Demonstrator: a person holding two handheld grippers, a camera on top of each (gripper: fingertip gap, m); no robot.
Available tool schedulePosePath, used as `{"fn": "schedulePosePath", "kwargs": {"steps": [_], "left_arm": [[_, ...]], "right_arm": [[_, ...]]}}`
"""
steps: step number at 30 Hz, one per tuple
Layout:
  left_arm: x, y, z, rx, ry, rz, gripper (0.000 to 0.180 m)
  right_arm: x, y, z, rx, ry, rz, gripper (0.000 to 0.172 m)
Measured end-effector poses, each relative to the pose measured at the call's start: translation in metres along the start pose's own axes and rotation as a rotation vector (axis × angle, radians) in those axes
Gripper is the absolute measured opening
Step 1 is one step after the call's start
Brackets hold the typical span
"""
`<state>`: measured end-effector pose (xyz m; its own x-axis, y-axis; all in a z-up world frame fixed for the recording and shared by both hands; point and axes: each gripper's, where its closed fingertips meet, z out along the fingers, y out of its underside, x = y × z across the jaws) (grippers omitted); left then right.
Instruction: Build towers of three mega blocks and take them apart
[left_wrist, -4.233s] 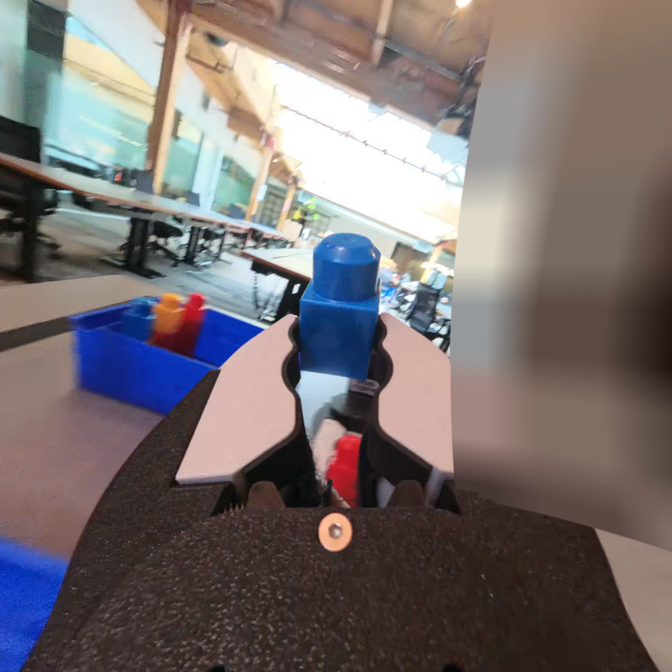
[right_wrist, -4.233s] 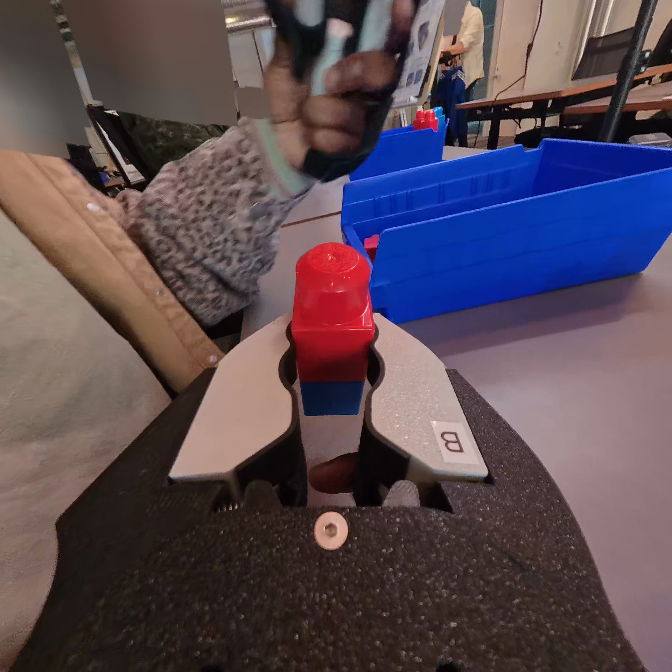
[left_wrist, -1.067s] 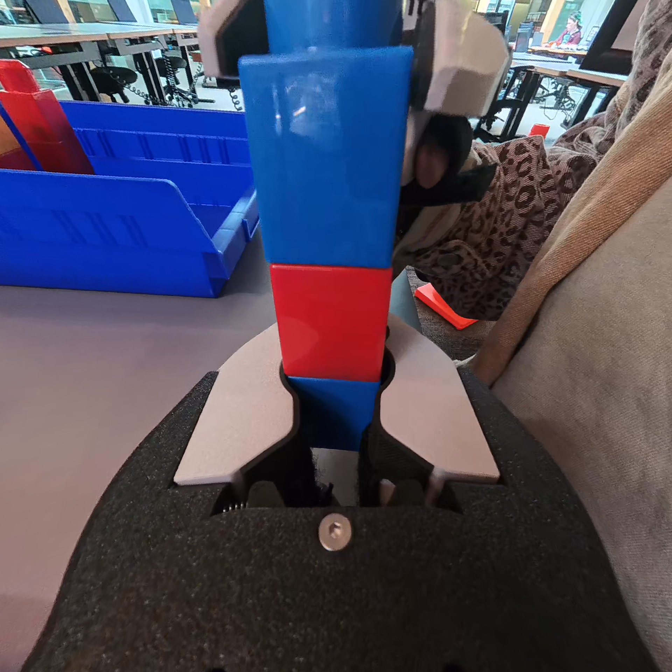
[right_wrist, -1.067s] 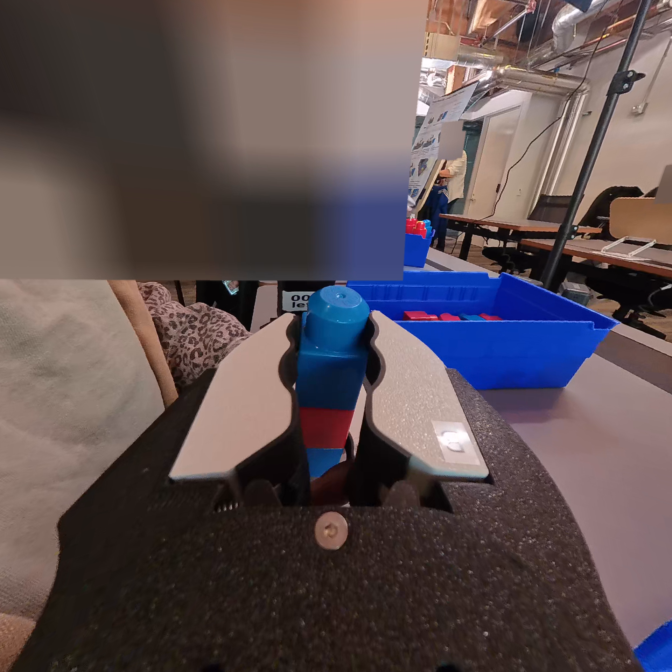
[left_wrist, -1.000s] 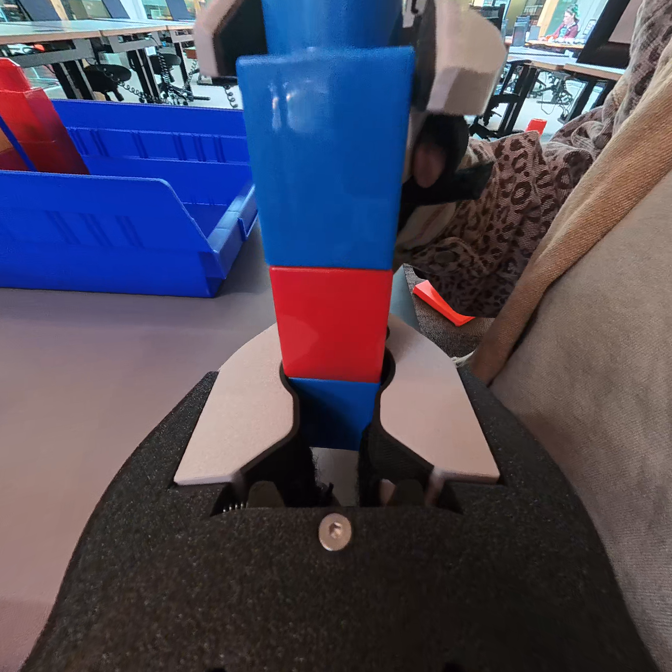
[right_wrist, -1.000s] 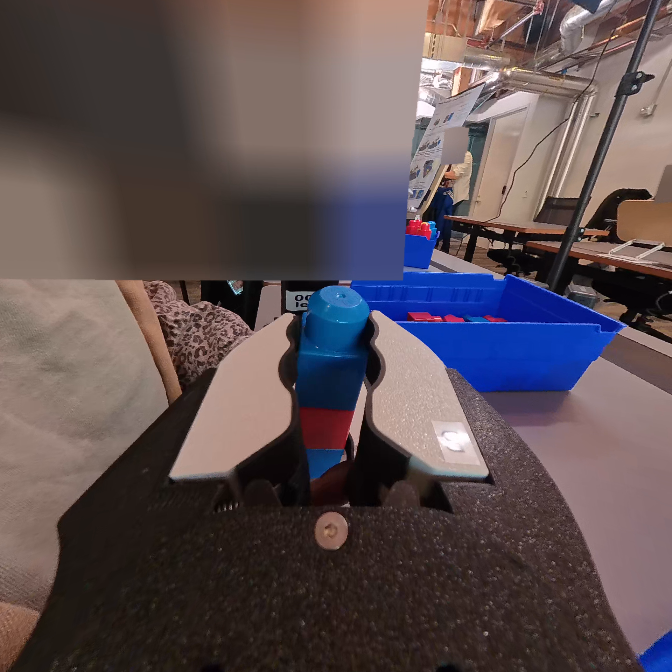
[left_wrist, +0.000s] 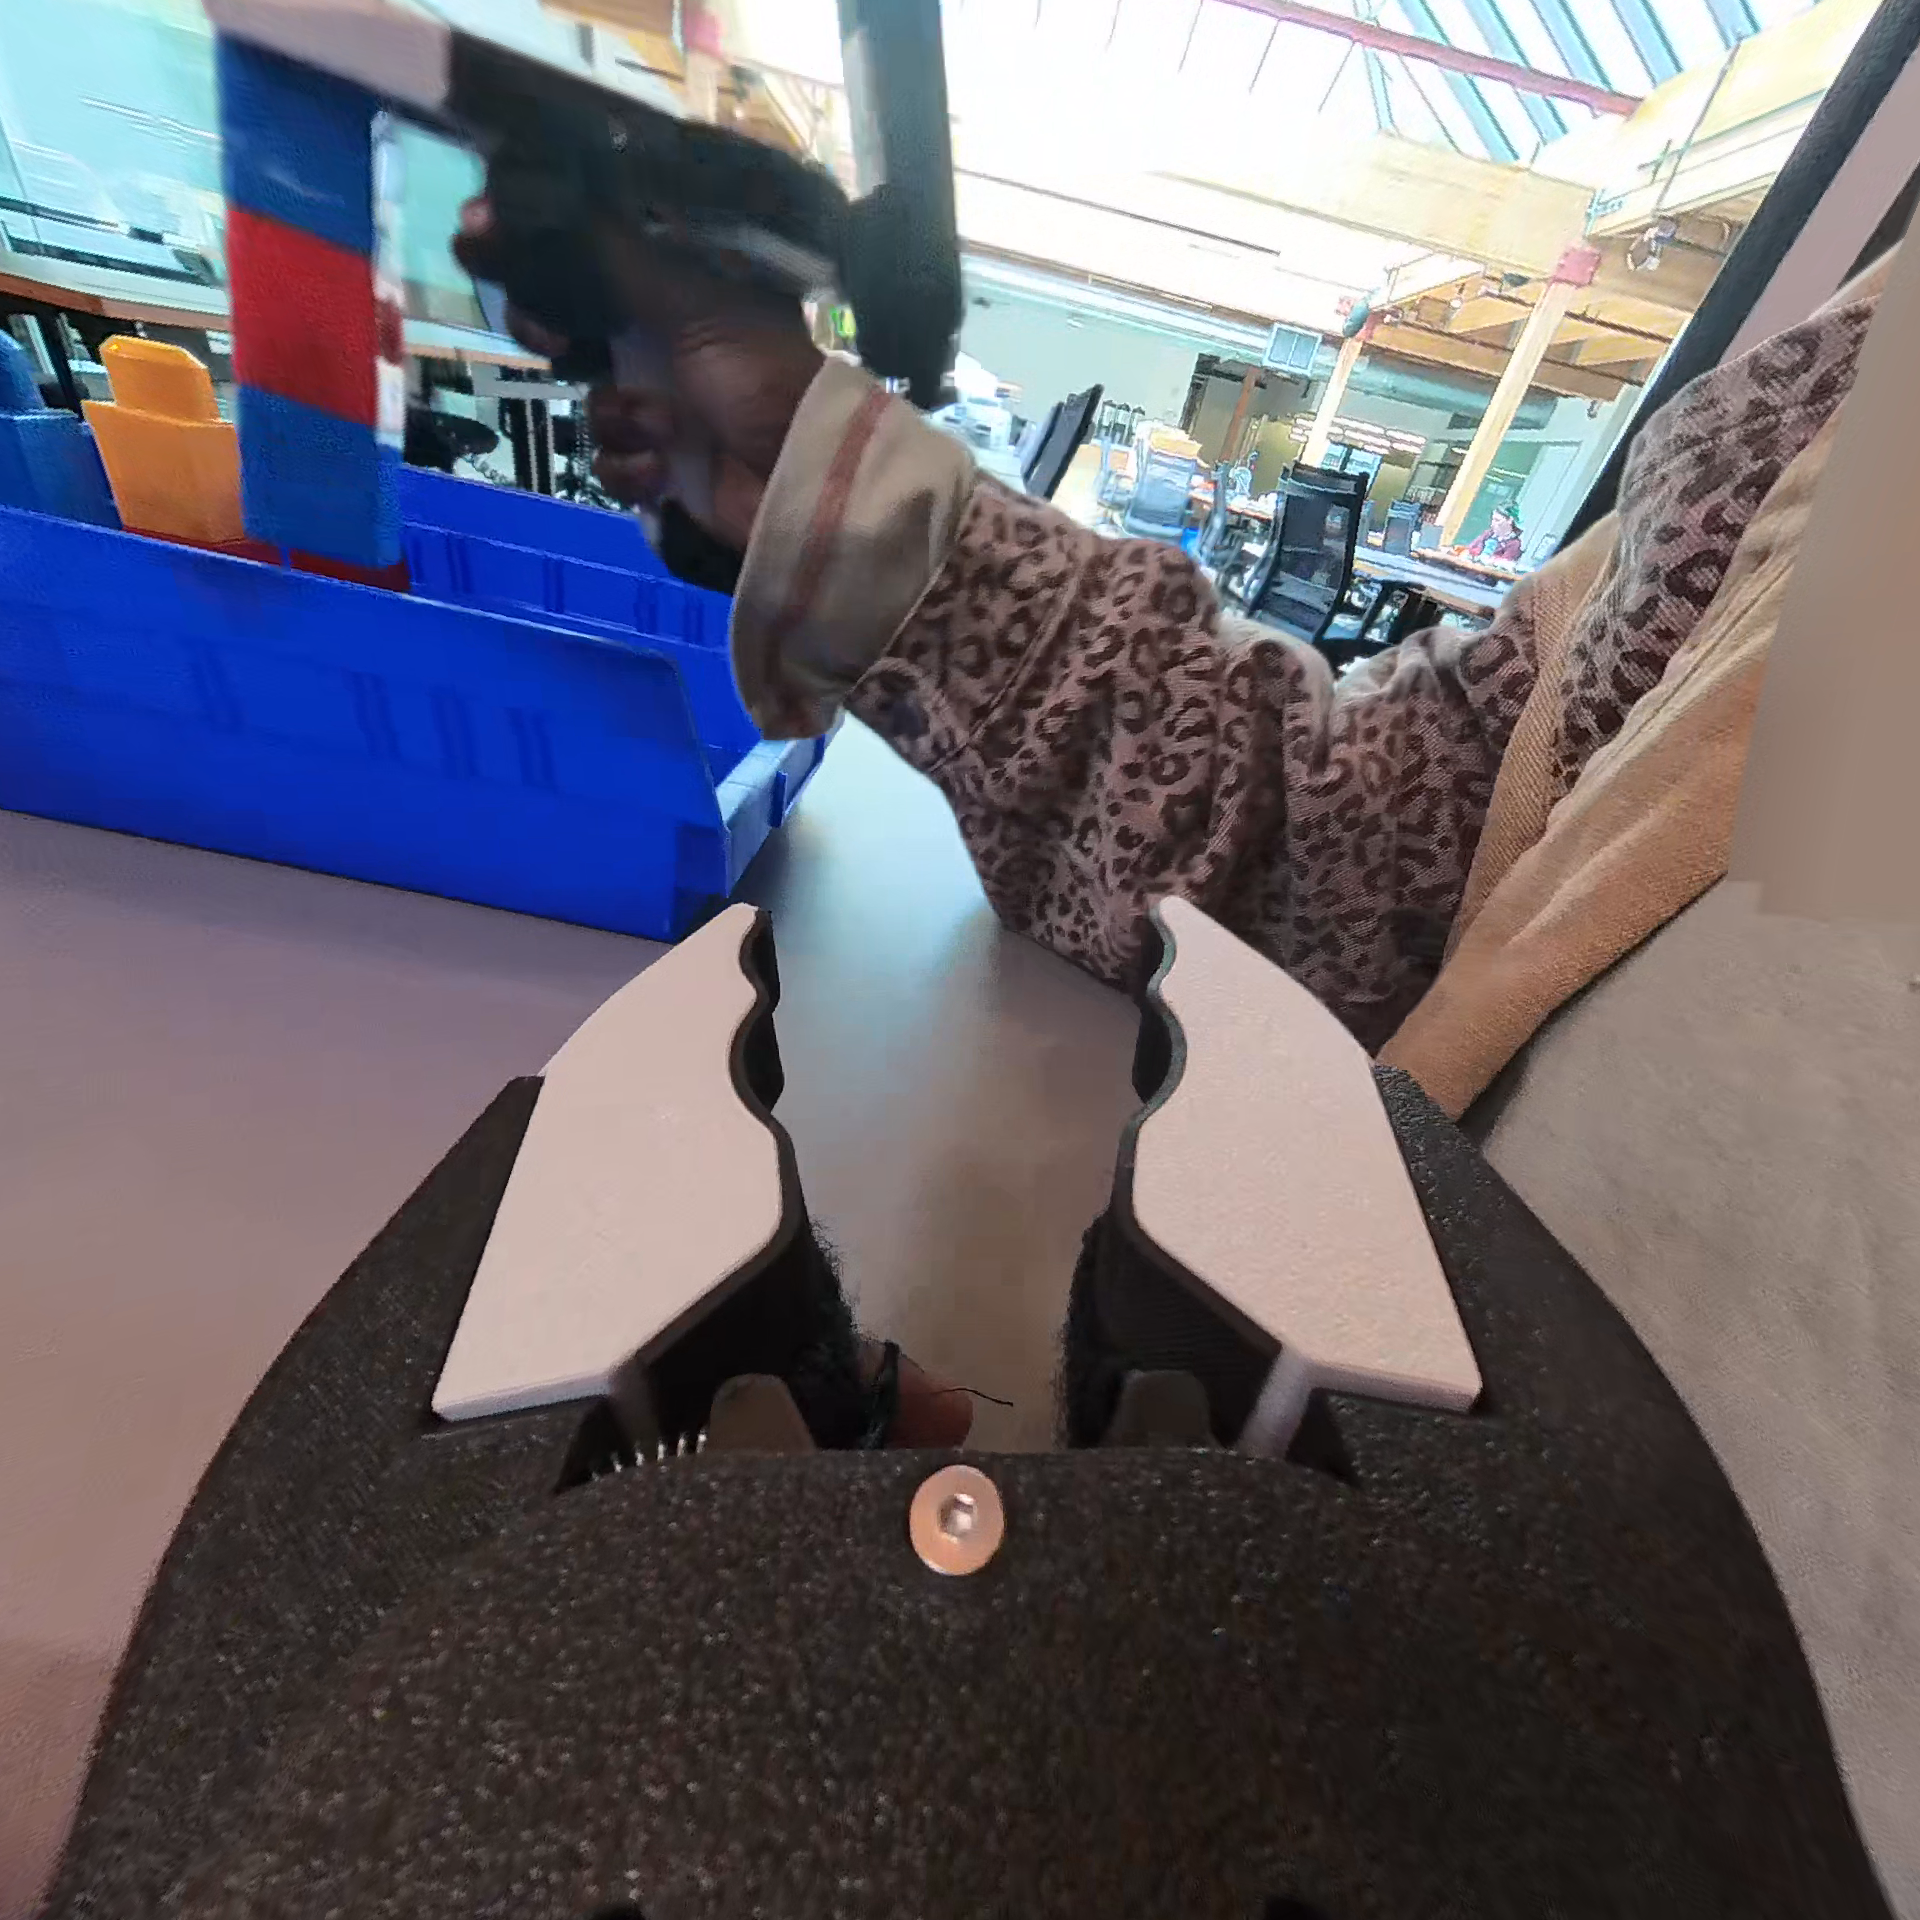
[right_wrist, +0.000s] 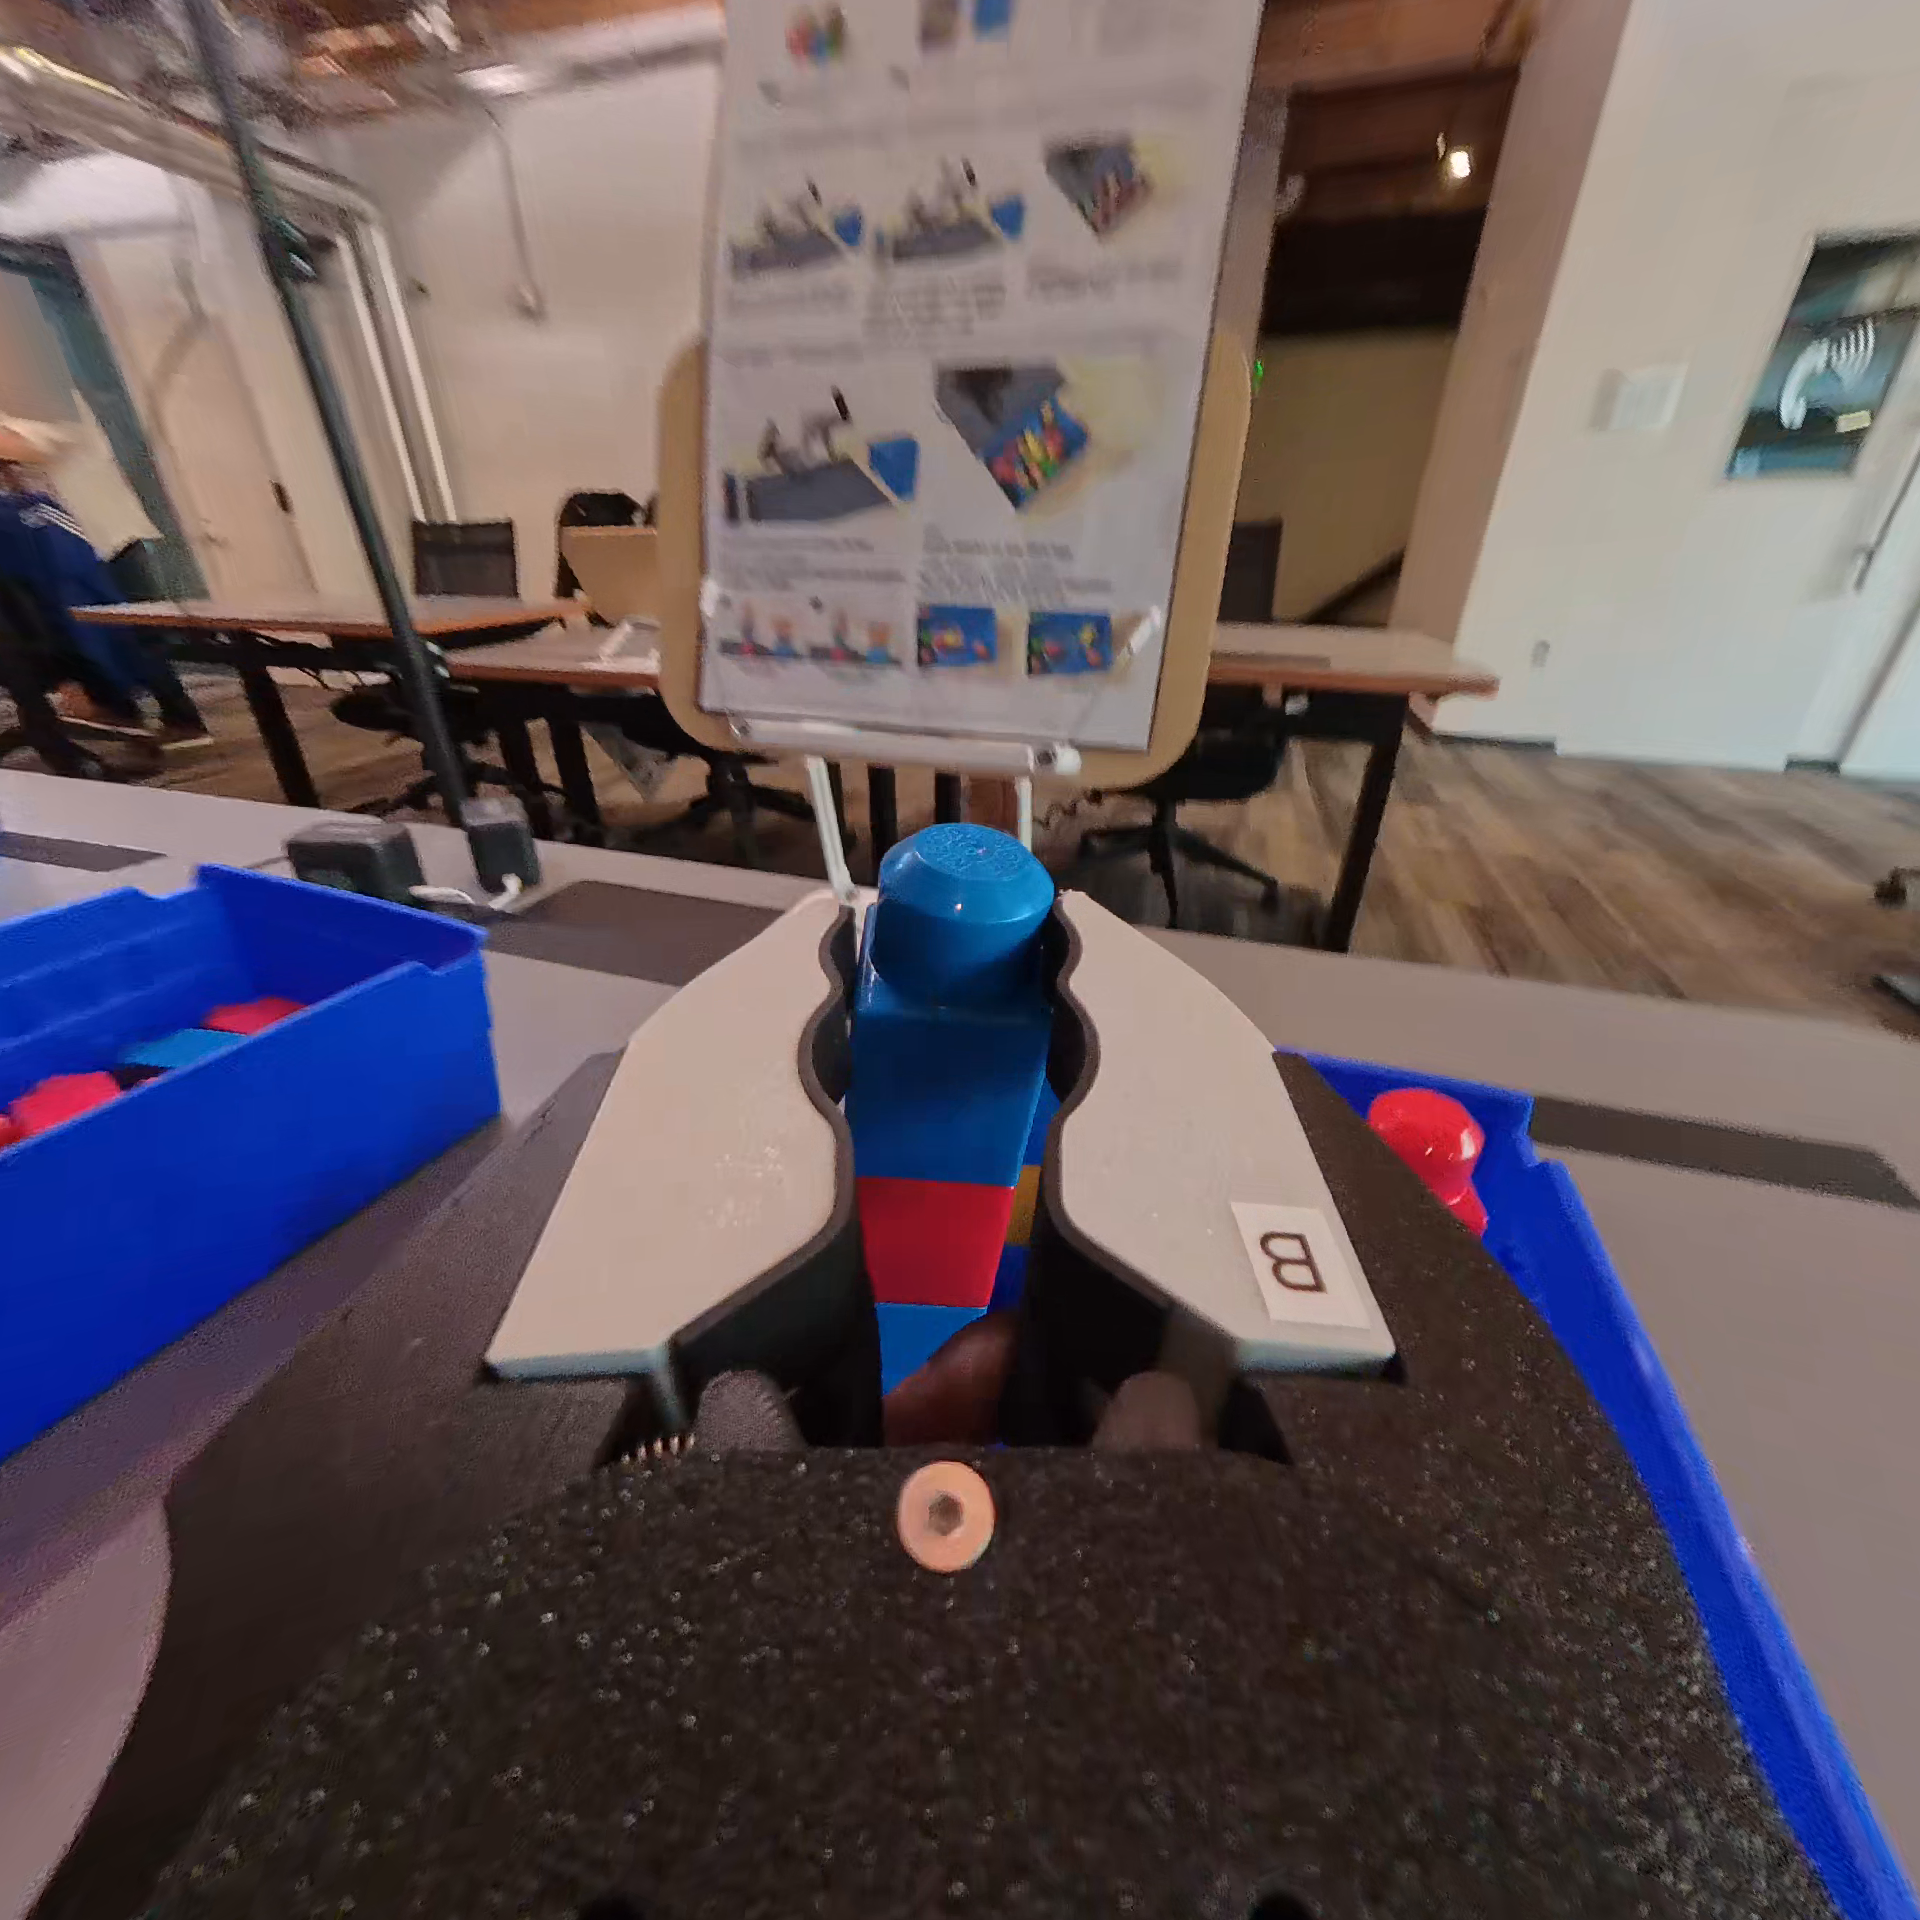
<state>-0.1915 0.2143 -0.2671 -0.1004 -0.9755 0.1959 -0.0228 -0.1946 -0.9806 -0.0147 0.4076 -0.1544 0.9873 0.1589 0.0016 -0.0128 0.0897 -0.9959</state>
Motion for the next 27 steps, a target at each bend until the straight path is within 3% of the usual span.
{"fn": "schedulePosePath", "kwargs": {"steps": [6,10,21,27], "left_arm": [[0.001,-0.002,-0.002,0.019,0.01,0.0,0.054],[0.001,-0.002,-0.002,0.021,0.011,-0.002,0.058],[0.002,-0.002,-0.002,0.015,0.017,0.002,0.057],[0.002,-0.002,-0.002,0.013,0.018,0.002,0.058]], "right_arm": [[0.027,0.062,0.04,-0.133,0.124,0.034,0.035],[0.036,0.083,0.047,-0.159,0.177,0.003,0.035],[0.038,0.099,0.049,-0.224,0.179,0.0,0.036],[0.031,0.092,0.048,-0.211,0.153,-0.009,0.046]]}}
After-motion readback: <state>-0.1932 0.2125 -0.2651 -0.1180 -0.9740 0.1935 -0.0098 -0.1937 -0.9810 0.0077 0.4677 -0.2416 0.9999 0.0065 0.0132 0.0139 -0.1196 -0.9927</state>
